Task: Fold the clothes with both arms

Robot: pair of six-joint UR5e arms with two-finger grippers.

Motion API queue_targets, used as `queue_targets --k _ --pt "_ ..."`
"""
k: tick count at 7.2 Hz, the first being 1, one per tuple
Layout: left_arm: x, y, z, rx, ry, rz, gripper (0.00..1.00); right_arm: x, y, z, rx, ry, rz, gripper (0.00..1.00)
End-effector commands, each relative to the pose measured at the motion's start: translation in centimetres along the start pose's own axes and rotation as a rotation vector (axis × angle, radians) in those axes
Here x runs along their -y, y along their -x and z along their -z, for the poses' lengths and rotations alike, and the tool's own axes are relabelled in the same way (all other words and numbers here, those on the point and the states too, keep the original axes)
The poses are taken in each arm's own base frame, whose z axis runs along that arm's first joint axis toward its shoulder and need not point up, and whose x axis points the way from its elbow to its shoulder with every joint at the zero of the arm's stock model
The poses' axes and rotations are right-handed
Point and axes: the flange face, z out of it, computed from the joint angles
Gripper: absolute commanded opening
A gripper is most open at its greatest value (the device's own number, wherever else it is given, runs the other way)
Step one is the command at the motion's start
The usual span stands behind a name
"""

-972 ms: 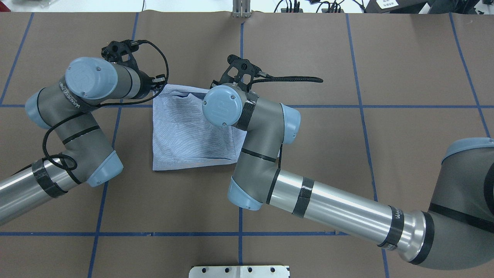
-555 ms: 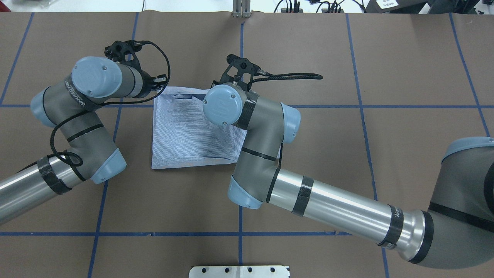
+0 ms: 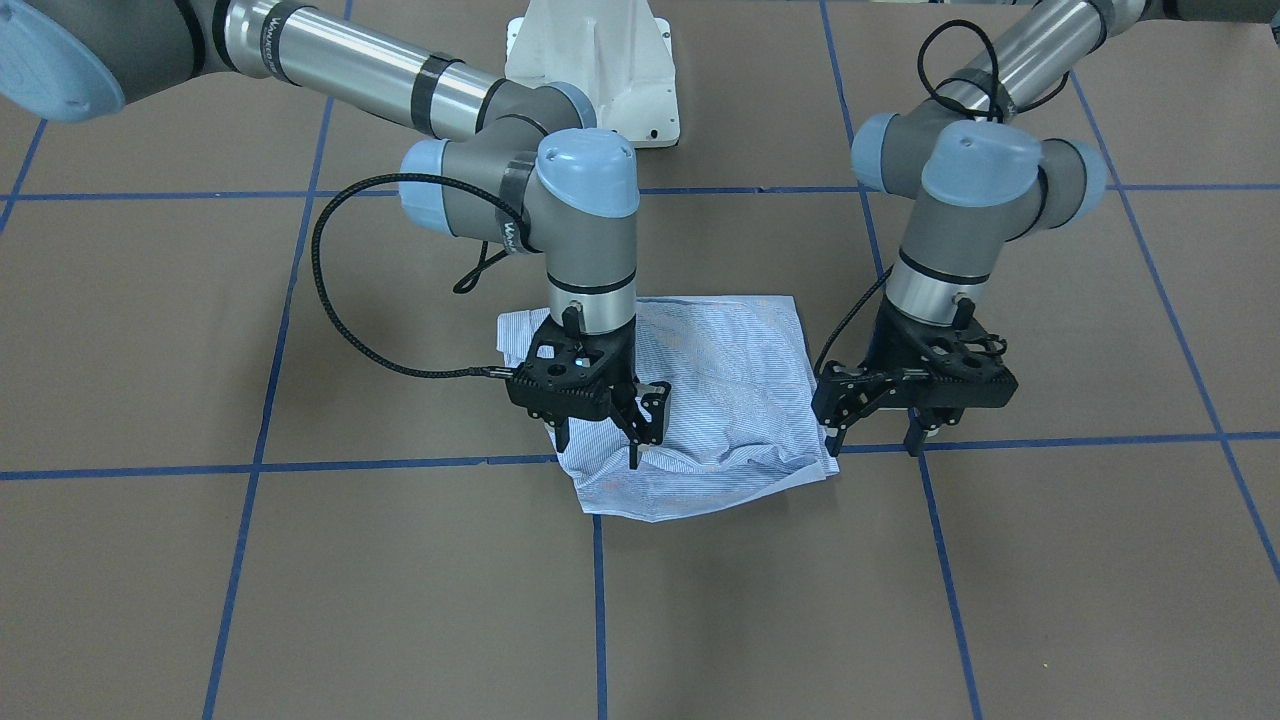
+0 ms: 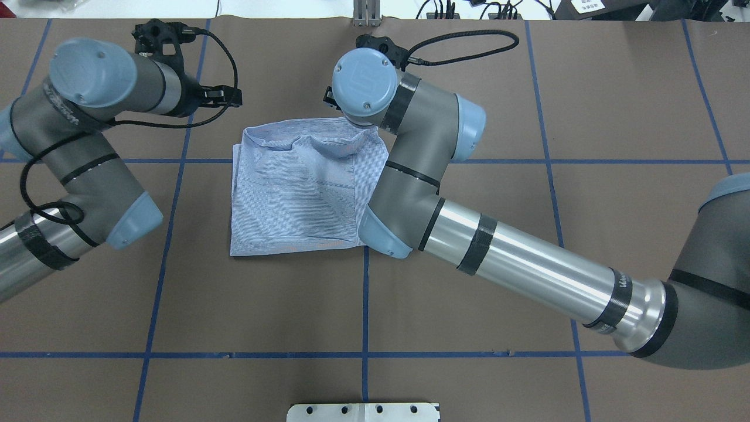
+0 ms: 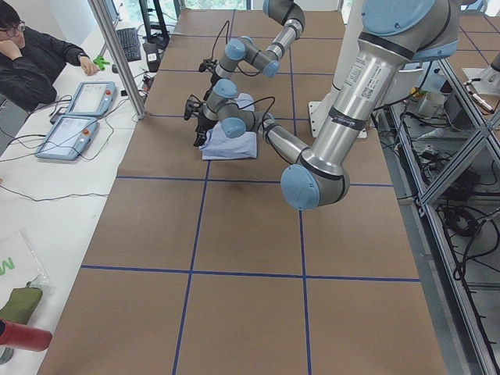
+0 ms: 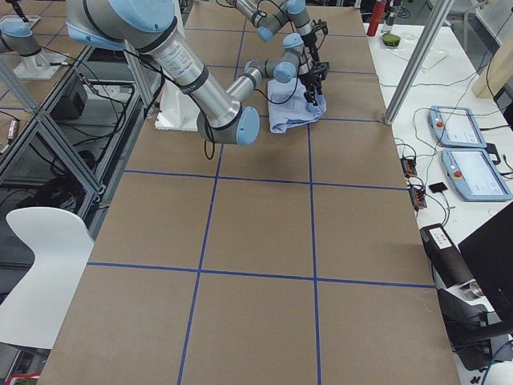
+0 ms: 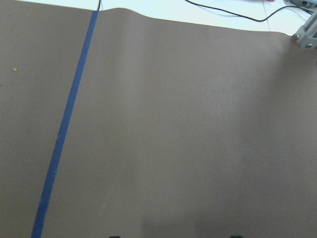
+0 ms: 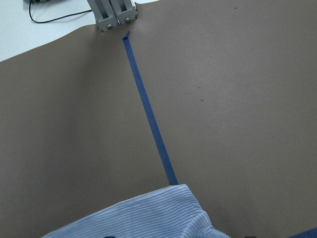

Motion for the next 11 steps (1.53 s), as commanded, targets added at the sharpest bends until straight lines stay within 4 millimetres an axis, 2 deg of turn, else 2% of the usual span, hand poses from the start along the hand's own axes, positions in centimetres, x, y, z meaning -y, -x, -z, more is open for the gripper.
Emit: queue_targets --k 1,2,3,5,6,7,8,9,10,11 --pt "1.0 6.1 5.5 -0.049 0.031 -0.148 1.0 5.6 -7.8 5.0 -0.022 0.099 0.168 1.0" --pt "0.7 9.8 8.7 -0.038 0.049 -0.202 1.0 8.5 -14.9 7.9 -0.015 0.146 0.23 1.0" --pt "0.4 14.0 12.7 0.015 0.055 -0.322 1.0 12.1 -23.5 10.5 -0.029 0.18 0.346 1.0" --pt "1.7 22.9 18.2 0.081 0.078 -0.479 1.0 19.1 -37.9 15.8 -0.05 0.242 0.483 1.0" --pt "2.4 28.3 21.1 0.124 0.076 -0.537 1.0 21.2 -45.3 17.7 -0.055 0.257 0.542 1.0" --pt "3.4 32.7 24.0 0.159 0.12 -0.557 1.0 23.0 -53.5 18.9 -0.081 0.269 0.581 1.0" --pt "3.9 36.7 26.8 0.207 0.155 -0.582 1.0 22.9 -60.4 19.2 -0.093 0.302 0.605 1.0" --pt "3.8 40.9 28.9 0.226 0.175 -0.554 1.0 20.5 -67.6 18.9 -0.112 0.359 0.644 1.0" --pt "1.0 43.8 29.0 0.165 0.21 -0.482 1.0 17.2 -72.6 18.4 -0.104 0.403 0.618 1.0" --pt "-2.5 45.9 28.9 0.08 0.232 -0.372 1.0 14.9 -74.5 17.9 -0.066 0.423 0.522 1.0"
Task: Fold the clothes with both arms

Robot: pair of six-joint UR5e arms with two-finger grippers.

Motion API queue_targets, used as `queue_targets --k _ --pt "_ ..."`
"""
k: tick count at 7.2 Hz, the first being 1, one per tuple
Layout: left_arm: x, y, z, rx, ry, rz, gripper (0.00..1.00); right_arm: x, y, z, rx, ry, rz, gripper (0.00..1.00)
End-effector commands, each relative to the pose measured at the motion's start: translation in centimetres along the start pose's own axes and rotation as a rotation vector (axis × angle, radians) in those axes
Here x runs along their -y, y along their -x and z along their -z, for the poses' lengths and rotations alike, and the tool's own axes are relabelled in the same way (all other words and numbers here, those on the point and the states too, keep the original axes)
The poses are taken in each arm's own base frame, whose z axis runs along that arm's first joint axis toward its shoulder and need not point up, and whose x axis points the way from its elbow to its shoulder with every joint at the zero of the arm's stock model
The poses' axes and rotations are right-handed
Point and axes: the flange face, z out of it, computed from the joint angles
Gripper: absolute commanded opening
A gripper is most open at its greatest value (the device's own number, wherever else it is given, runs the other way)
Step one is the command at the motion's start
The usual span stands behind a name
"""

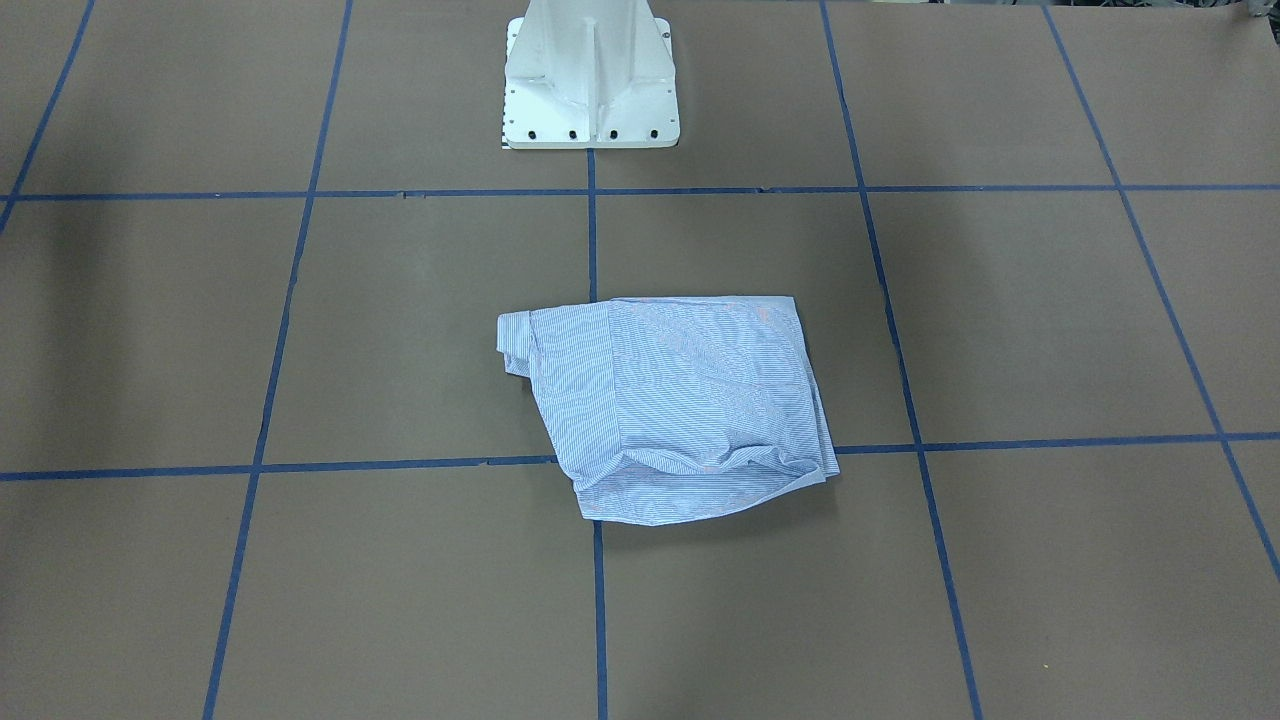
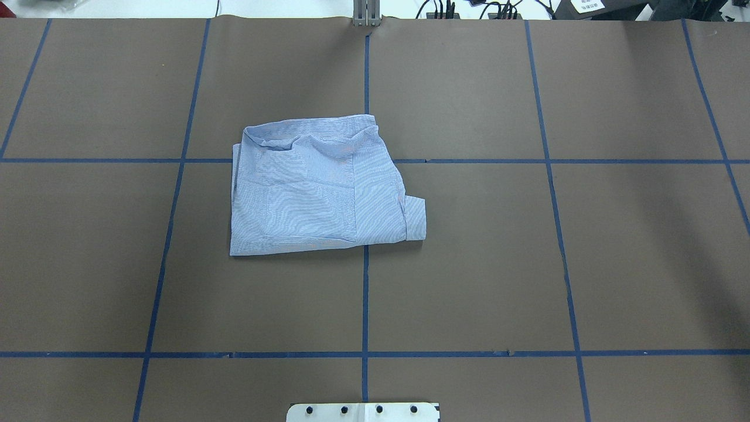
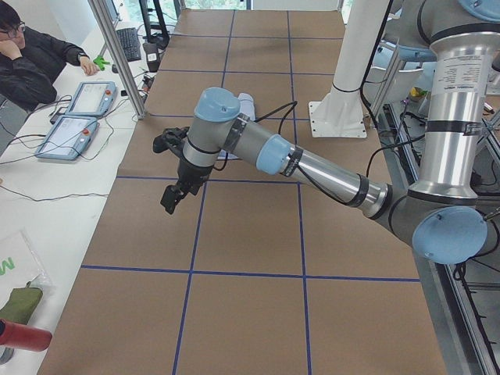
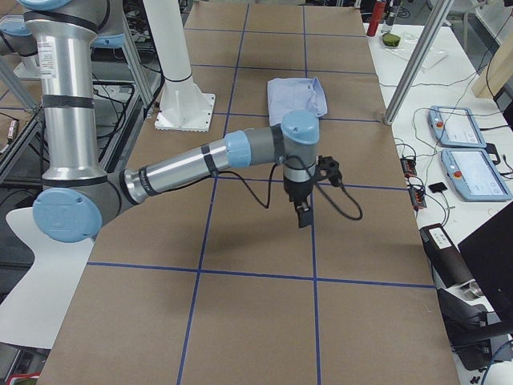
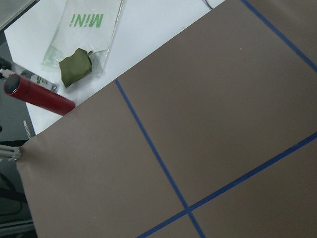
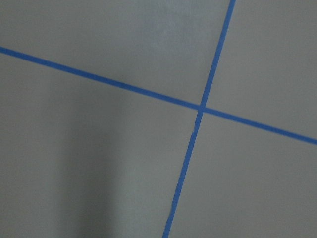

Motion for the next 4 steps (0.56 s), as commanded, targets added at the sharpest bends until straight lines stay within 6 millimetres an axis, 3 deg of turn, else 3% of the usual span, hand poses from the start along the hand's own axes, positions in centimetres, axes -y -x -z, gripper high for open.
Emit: queue_targets --k 1,2,3,4 --pt "-6.1 1.8 -2.1 -0.099 0.049 0.194 1.0 -4.4 -1.5 -2.0 0.039 -0.003 -0.259 1.0" --pt "-8.3 2.6 -3.6 -0.092 0.085 0.224 1.0 -5.5 -2.3 -3.9 0.016 -0.046 -0.251 1.0" --pt "-11.0 3.2 -5.7 -0.089 0.144 0.269 1.0 -5.7 -3.2 -7.2 0.024 -0.07 -0.213 1.0" --pt "-12.0 3.6 -6.6 -0.104 0.157 0.285 1.0 -4.7 -1.8 -7.0 0.04 -0.099 -0.225 1.0"
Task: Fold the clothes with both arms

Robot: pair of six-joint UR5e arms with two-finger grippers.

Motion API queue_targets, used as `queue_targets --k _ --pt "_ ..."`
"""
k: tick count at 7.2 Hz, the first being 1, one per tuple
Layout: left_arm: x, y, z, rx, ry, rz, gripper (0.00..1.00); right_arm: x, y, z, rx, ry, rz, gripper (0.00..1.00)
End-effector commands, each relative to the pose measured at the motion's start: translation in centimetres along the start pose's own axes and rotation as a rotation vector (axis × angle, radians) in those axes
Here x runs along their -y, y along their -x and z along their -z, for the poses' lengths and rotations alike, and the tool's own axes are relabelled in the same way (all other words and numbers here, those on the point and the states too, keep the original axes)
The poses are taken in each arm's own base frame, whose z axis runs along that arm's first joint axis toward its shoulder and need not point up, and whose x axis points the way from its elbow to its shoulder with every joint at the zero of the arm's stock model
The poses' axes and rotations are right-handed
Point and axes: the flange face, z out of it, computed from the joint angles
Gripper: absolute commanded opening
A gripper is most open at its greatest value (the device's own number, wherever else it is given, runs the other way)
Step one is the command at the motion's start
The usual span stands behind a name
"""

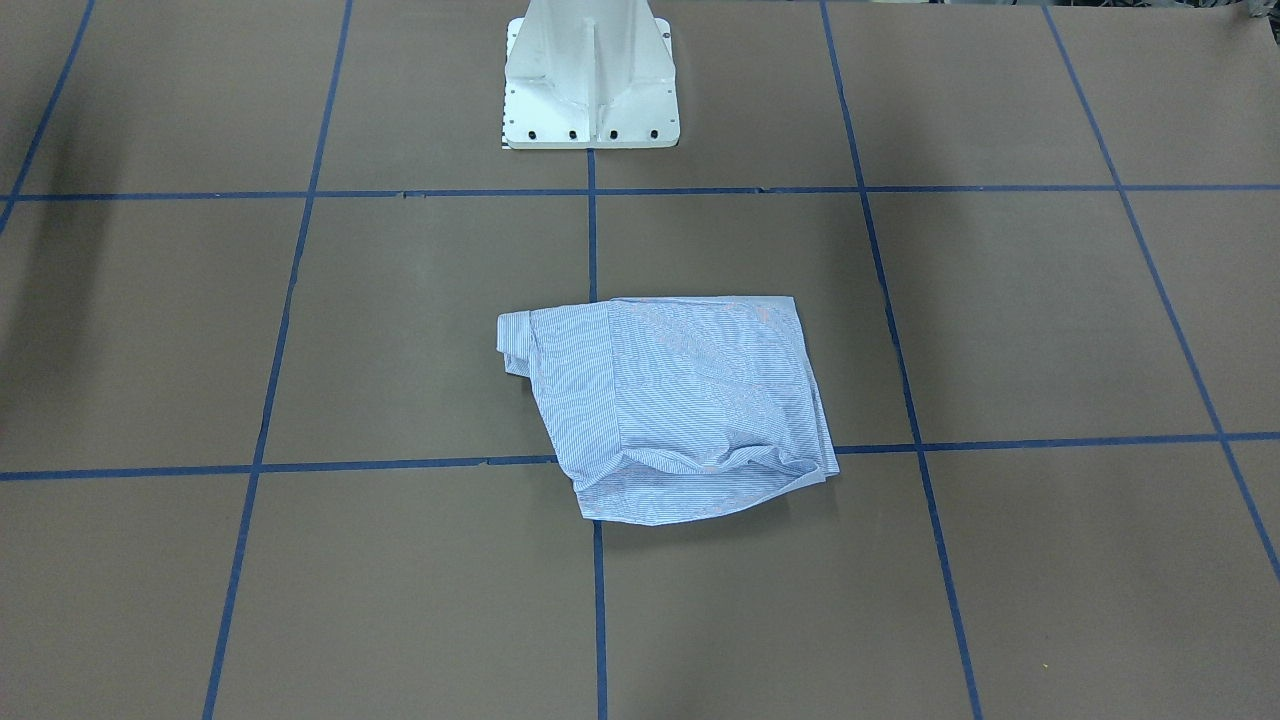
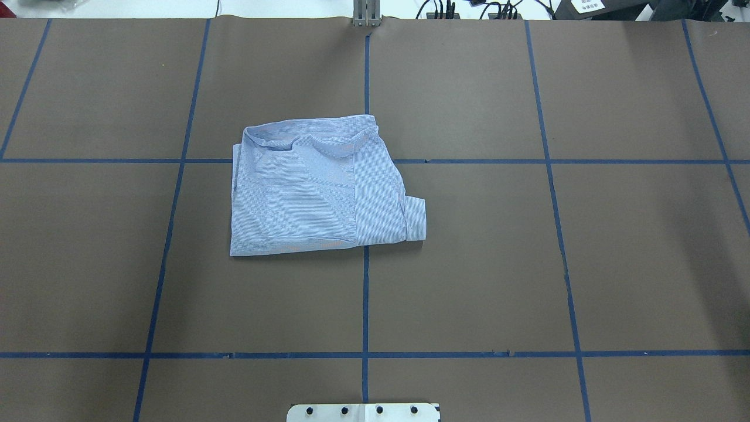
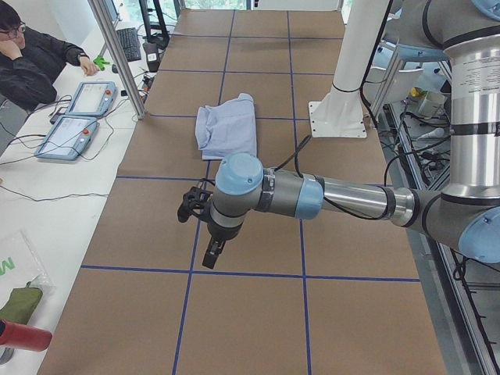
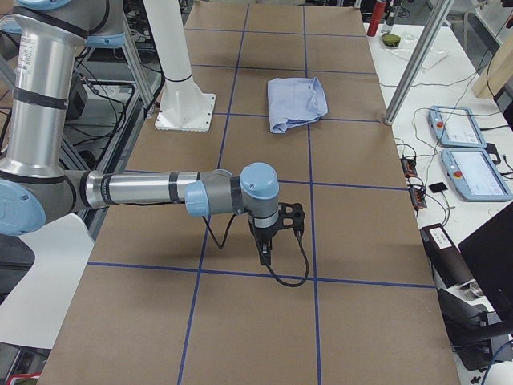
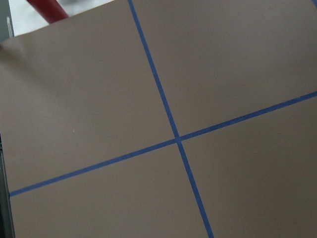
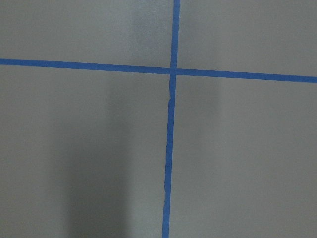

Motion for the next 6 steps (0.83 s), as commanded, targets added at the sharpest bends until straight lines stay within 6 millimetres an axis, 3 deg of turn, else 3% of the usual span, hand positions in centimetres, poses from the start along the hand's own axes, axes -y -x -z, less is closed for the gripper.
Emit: queue_targets --k 1,2,3,5,6 --pt "-2.2 1.5 -2.2 -0.012 0.042 0.042 1.0 0.4 2.1 -1.4 0.02 -0.026 0.017 1.0" --pt "-2.9 1.2 -2.3 -0.035 0.041 0.047 1.0 0.2 4.2 -1.8 0.029 0.014 0.045 1.0" --pt "-3.0 1.1 -2.3 -0.049 0.04 0.051 1.0 0.1 5.3 -0.7 0.018 0.052 0.046 1.0" --pt "-3.7 1.5 -2.9 -0.051 0.061 0.077 1.0 -0.9 2.1 0.7 0.005 0.103 0.15 1.0" --pt "-3.3 1.5 -3.0 -0.05 0.071 0.101 1.0 -2.4 0.3 0.1 -0.006 0.128 0.145 1.0"
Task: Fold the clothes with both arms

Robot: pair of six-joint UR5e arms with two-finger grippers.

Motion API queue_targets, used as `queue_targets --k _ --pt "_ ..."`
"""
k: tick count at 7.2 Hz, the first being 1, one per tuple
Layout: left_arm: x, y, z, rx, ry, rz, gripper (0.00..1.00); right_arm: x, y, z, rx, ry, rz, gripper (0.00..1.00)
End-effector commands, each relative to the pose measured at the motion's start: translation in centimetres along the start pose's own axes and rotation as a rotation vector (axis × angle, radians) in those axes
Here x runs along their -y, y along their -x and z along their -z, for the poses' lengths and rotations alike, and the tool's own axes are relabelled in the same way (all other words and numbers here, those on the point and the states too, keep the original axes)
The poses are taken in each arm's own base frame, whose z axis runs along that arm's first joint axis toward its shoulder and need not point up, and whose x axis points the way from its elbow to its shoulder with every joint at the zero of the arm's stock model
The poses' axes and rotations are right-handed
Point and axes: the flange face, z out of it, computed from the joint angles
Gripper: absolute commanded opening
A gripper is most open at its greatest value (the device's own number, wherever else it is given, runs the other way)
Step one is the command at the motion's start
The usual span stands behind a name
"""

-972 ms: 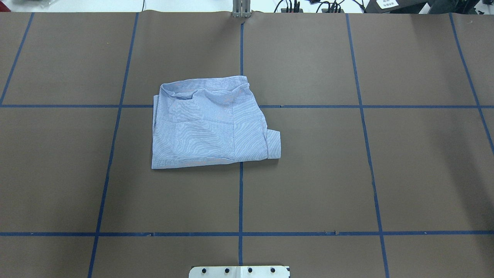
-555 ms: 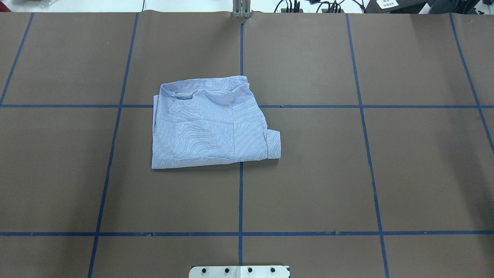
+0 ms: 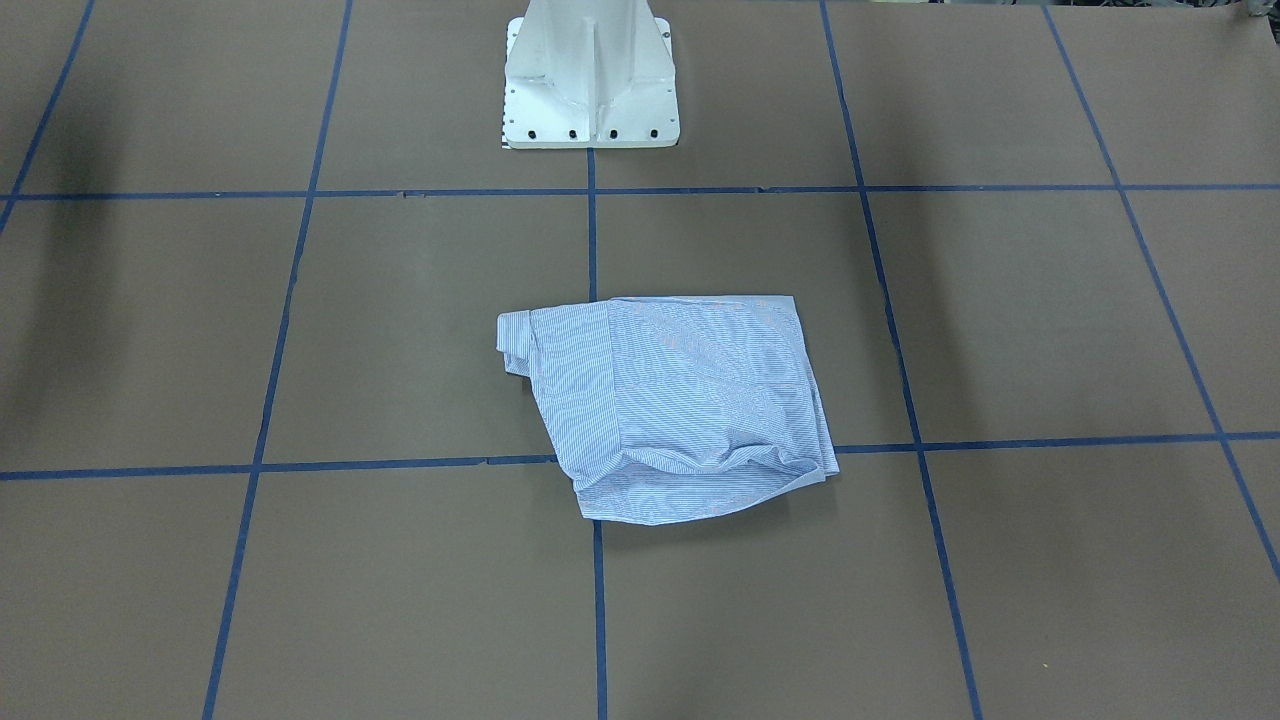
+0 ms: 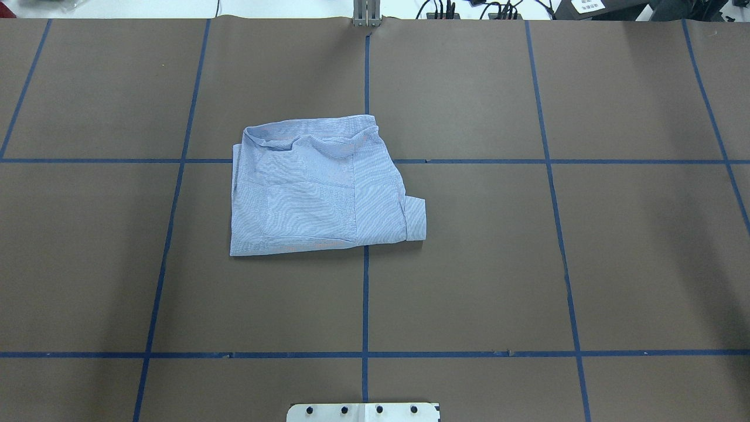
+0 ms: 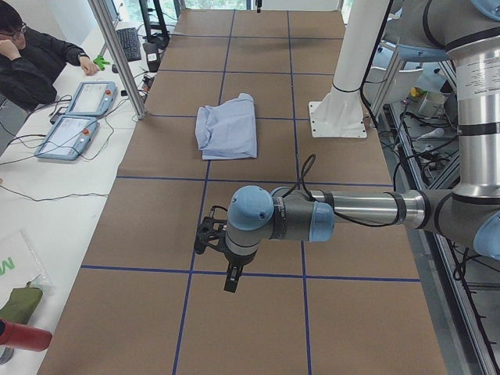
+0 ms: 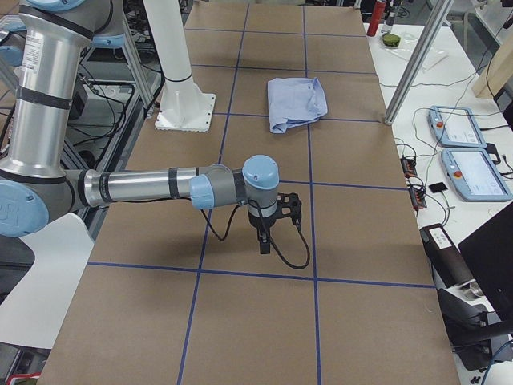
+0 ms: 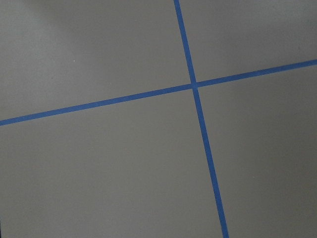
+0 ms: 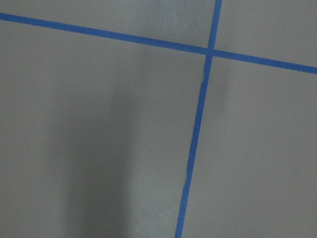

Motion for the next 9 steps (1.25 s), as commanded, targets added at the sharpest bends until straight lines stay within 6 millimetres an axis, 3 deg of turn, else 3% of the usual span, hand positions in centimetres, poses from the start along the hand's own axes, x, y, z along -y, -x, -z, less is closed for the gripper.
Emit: queue_targets --k 1,2,3,9 --pt "-0.7 -0.2 0.0 0.001 0.022 0.029 1.0 -3.3 -3.3 -0.9 -0.004 0.047 -0.021 1.0" --pt "-2.4 0.2 -0.9 -0.001 0.043 0.047 1.0 -3.7 -4.0 -1.4 -0.009 0.055 -0.044 1.0" --pt "-2.8 0.5 -1.2 0.001 0.05 0.053 1.0 -3.7 -4.6 -2.0 -0.008 0.068 -0.055 1.0" --pt "-2.4 -0.3 -0.6 0.0 0.01 0.011 1.0 -3.3 -4.3 -1.7 -0.006 0.058 -0.047 1.0"
